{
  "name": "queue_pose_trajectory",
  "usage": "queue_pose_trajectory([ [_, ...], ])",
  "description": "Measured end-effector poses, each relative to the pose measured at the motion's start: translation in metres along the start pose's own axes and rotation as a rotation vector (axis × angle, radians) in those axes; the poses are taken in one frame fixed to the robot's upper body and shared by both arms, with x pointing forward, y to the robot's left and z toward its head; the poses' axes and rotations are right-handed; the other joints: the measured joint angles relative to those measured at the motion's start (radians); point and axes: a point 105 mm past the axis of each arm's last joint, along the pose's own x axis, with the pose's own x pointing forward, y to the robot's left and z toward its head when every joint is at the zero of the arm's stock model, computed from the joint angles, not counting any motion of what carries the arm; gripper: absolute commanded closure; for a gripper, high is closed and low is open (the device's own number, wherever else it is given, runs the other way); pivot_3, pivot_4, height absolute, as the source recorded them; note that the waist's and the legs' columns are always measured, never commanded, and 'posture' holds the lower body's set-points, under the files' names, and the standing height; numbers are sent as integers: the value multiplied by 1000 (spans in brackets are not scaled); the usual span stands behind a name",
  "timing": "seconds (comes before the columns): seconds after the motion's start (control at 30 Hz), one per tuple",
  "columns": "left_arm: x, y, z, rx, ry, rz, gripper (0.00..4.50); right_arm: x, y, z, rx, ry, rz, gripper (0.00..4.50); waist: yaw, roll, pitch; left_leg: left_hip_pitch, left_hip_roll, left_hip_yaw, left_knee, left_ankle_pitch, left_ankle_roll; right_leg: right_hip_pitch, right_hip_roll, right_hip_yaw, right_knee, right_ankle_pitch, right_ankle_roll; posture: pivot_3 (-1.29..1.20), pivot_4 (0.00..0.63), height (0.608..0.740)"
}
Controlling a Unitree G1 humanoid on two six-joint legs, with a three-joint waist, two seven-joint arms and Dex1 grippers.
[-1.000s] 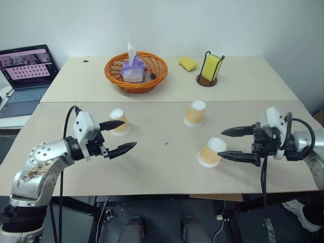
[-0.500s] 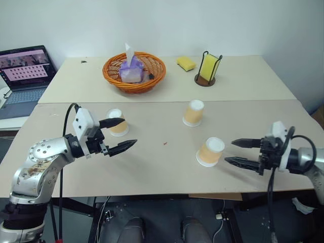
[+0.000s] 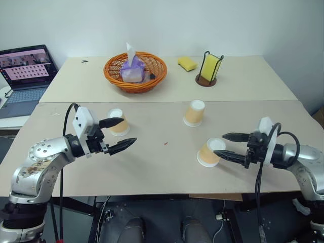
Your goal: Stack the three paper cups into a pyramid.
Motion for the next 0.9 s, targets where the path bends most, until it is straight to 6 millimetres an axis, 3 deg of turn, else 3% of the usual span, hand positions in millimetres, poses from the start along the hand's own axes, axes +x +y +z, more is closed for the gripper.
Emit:
queue_pose_trajectory([
  [0.5,-3,1,6,7,-10,17,0,18,2,-5,6,18,30,24,0,0,0,0,0,0,0,0,0,0,0,0,0,0,0,0,150,740],
  [0.63,-3,2,6,6,-9,21,0,19,1,-2,0,13,30,1265,0,0,0,0,0,0,0,0,0,0,0,0,0,0,0,0,150,740],
  [0.8,-4,1,3,-1,-3,23,0,20,-1,0,-10,12,31,1265,0,0,0,0,0,0,0,0,0,0,0,0,0,0,0,0,150,740],
  [0.9,-4,1,3,-1,-3,24,0,22,-2,14,-47,-12,42,1265,-2,0,0,0,0,0,0,0,0,0,0,0,0,0,0,0,150,740],
])
